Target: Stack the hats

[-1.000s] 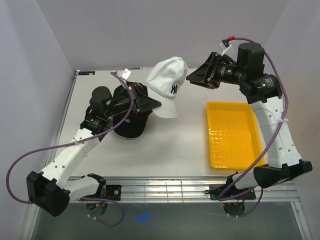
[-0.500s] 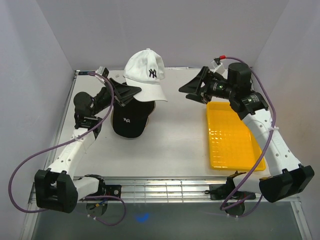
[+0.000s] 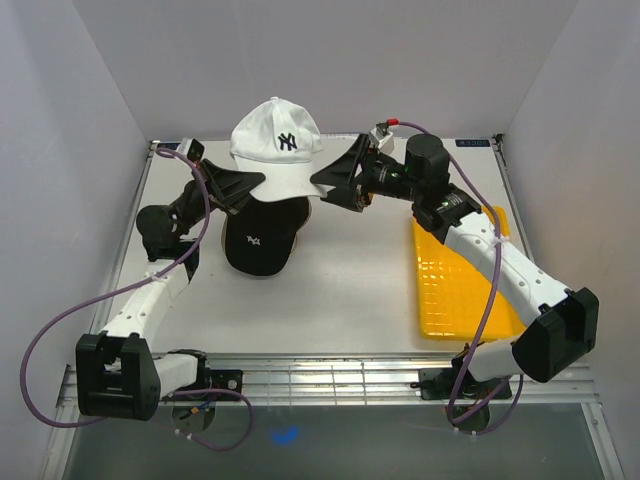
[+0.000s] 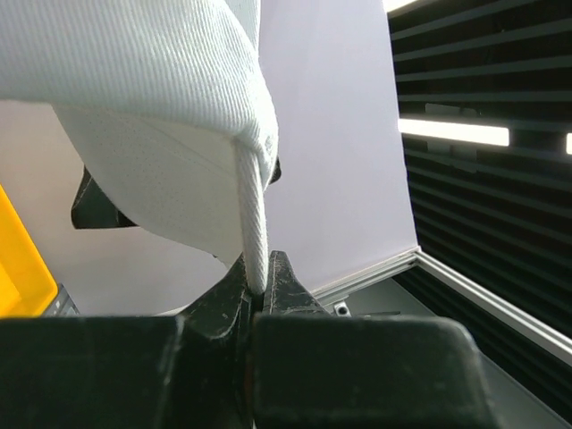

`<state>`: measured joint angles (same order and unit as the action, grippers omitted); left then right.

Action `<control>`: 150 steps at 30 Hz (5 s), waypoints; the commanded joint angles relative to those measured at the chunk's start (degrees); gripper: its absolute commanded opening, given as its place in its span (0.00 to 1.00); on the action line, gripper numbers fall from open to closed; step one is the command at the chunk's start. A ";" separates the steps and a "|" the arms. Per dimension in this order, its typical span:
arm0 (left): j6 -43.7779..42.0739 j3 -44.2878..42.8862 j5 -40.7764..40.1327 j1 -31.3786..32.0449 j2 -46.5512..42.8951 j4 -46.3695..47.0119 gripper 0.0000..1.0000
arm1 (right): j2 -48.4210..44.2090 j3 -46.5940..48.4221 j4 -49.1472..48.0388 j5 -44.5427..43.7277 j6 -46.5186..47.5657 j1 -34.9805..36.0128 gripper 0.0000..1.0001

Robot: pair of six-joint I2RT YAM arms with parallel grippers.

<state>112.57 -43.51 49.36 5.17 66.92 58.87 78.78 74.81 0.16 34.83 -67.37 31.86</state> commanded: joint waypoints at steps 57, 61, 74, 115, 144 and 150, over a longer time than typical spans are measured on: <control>8.89 -10.37 10.14 -10.70 26.95 12.58 0.04 | 15.69 -0.63 -34.53 -3.80 -1.54 12.00 0.12; 9.15 -11.69 10.58 -10.62 29.06 13.72 0.04 | 16.93 0.69 -34.62 -3.63 -0.48 12.00 0.11; 8.98 -16.34 11.54 -10.62 33.19 12.76 0.08 | 20.79 5.34 -31.54 -3.89 3.47 11.74 0.11; 4.24 -1.85 13.65 -10.79 27.22 15.50 0.08 | 15.96 -6.34 -30.58 -5.30 12.87 17.18 0.09; -9.31 7.55 10.32 -14.75 14.47 -2.30 0.00 | 9.54 4.45 -3.98 -11.44 22.54 11.66 0.22; -4.30 11.34 7.77 -15.45 14.65 4.04 0.00 | 15.16 23.00 17.29 -16.10 27.46 5.59 0.37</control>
<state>105.34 -33.67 59.31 -9.54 83.77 58.22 92.44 90.28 5.10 22.26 -44.53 39.72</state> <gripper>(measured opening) 0.111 0.342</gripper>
